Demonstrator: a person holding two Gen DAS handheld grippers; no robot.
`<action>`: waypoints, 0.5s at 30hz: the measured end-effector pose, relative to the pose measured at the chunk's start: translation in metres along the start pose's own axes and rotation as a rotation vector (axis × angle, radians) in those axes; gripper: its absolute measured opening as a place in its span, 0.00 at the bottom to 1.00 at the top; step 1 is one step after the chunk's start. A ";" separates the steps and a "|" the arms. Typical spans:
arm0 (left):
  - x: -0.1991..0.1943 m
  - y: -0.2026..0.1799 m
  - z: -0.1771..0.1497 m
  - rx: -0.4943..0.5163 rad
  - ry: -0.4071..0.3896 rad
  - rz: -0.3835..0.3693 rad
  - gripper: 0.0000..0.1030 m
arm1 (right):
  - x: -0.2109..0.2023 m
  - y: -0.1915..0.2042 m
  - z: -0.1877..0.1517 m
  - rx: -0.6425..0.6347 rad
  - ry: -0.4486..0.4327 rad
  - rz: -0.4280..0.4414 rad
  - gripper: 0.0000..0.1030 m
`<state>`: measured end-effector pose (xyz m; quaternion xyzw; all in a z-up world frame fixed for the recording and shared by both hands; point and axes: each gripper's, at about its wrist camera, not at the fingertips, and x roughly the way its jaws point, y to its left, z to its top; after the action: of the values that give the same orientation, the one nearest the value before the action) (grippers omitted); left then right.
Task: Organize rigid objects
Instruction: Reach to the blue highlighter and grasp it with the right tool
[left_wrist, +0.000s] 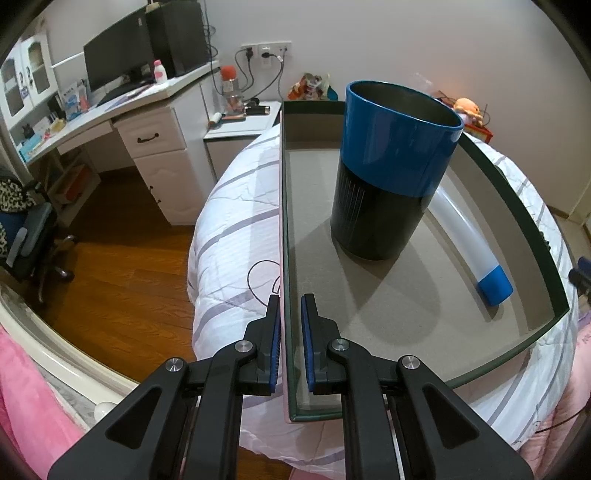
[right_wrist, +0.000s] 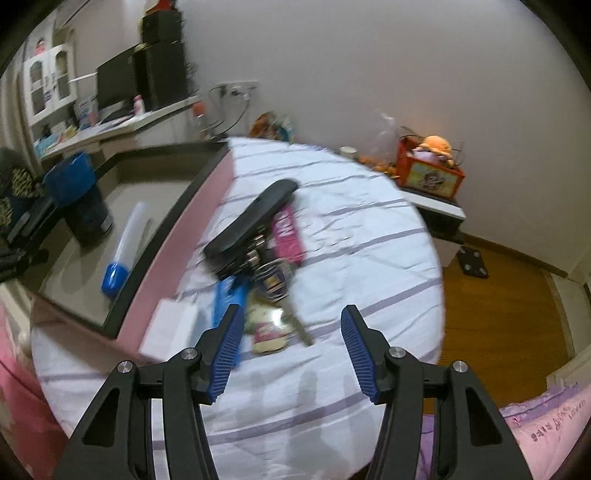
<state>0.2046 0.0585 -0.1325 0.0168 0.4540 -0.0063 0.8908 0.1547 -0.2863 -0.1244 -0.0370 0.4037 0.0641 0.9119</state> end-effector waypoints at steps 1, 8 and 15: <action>0.000 0.000 0.000 0.001 0.001 0.001 0.08 | 0.001 0.003 -0.002 -0.007 0.005 0.006 0.55; 0.000 -0.001 0.001 0.003 0.002 0.004 0.08 | 0.015 0.021 -0.010 -0.042 0.053 0.037 0.55; 0.000 -0.001 0.002 0.001 0.000 0.004 0.08 | 0.028 0.025 -0.011 -0.040 0.077 0.043 0.53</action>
<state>0.2061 0.0571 -0.1316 0.0183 0.4538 -0.0048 0.8909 0.1620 -0.2602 -0.1529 -0.0491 0.4377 0.0903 0.8932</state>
